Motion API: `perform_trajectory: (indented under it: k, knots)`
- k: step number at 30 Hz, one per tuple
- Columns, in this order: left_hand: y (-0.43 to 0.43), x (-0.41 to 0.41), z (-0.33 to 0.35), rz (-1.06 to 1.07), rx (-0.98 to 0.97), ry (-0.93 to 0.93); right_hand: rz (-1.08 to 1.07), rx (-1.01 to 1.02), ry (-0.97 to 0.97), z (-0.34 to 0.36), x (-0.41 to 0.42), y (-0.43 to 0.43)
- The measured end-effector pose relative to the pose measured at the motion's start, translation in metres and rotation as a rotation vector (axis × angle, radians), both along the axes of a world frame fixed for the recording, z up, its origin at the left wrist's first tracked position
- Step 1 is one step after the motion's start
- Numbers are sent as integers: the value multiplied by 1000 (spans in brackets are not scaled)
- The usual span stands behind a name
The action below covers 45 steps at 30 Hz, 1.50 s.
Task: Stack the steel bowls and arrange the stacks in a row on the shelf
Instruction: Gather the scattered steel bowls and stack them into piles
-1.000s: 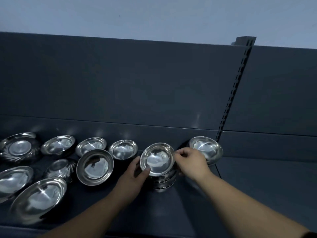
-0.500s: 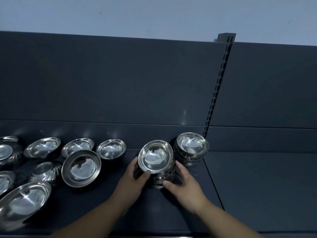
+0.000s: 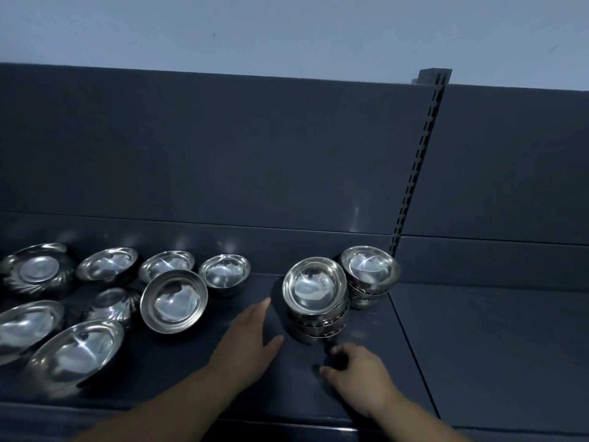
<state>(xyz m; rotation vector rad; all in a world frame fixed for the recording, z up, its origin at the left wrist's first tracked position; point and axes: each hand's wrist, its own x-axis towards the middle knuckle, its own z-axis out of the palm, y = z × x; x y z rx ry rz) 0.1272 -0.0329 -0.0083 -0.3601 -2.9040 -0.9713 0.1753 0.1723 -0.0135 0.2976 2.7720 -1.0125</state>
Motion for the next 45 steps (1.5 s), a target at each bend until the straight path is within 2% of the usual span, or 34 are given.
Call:
perform_trajectory:
  k: [4,10,16,20,26,36,45]
  knots:
    - [-41,-4,9,16,-198,164,129,26,49,4,-2,-40]
    - [-127,-4,27,115,-228,293,234,44,124,19,-27,-122]
    - [-254,-1,34,222,-298,251,160,21,177,20,-45,-221]
    - [-308,2,27,138,-306,75,19,-35,213,13,-47,-259]
    - [-321,1,17,-71,-370,-21,-79,-6,160,8,-49,-278]
    - [-309,-15,7,-49,-315,-104,-274,-34,38,14,-73,-277]
    - [-298,-18,0,54,-165,-173,-409,-382,-30,-9,-104,-257]
